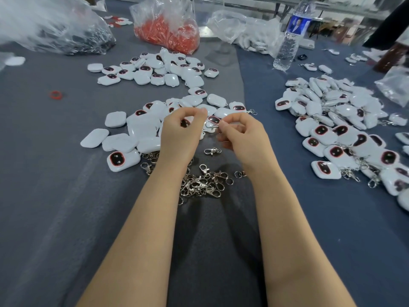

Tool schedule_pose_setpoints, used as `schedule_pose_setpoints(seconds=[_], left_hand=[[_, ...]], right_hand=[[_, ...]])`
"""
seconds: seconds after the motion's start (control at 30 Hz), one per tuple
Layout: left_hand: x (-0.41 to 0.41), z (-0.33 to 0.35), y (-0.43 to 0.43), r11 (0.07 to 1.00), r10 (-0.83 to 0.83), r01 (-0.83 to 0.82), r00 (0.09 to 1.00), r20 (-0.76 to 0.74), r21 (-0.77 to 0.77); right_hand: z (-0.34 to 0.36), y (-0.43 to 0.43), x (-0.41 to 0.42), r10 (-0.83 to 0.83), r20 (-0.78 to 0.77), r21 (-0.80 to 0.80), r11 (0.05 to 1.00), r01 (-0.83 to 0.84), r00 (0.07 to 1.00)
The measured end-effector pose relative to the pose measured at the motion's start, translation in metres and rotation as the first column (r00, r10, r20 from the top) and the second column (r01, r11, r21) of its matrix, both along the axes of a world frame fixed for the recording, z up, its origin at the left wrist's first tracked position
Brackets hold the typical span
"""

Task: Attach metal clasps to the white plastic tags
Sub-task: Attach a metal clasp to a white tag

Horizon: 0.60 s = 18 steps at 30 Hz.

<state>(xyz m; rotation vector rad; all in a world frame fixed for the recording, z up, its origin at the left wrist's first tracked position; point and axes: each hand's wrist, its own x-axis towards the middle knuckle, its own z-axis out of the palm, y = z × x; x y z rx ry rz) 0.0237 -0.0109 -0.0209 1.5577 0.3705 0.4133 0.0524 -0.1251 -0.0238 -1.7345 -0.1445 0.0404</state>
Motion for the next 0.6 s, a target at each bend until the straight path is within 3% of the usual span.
schedule_pose_setpoints(seconds=[0.2,0.47,0.6], left_hand=[[0.0013,-0.0067,-0.0029,0.919,-0.109,0.108,0.994,-0.017,0.379],[0.0027,-0.0080,-0.0062,0.923,-0.123,0.114,0.992,0.001,0.368],[0.0030,-0.0091,-0.0086,0.917,-0.078,0.053,0.996,0.047,0.395]], right_hand=[[0.0013,-0.0007,0.0018,0.012,0.031,0.142,0.990,-0.017,0.999],[0.0036,-0.0006,0.0009,-0.135,0.130,0.169,0.979,0.113,0.982],[0.0033,0.0034,-0.0021,-0.147,0.287,-0.012,0.987,0.157,0.947]])
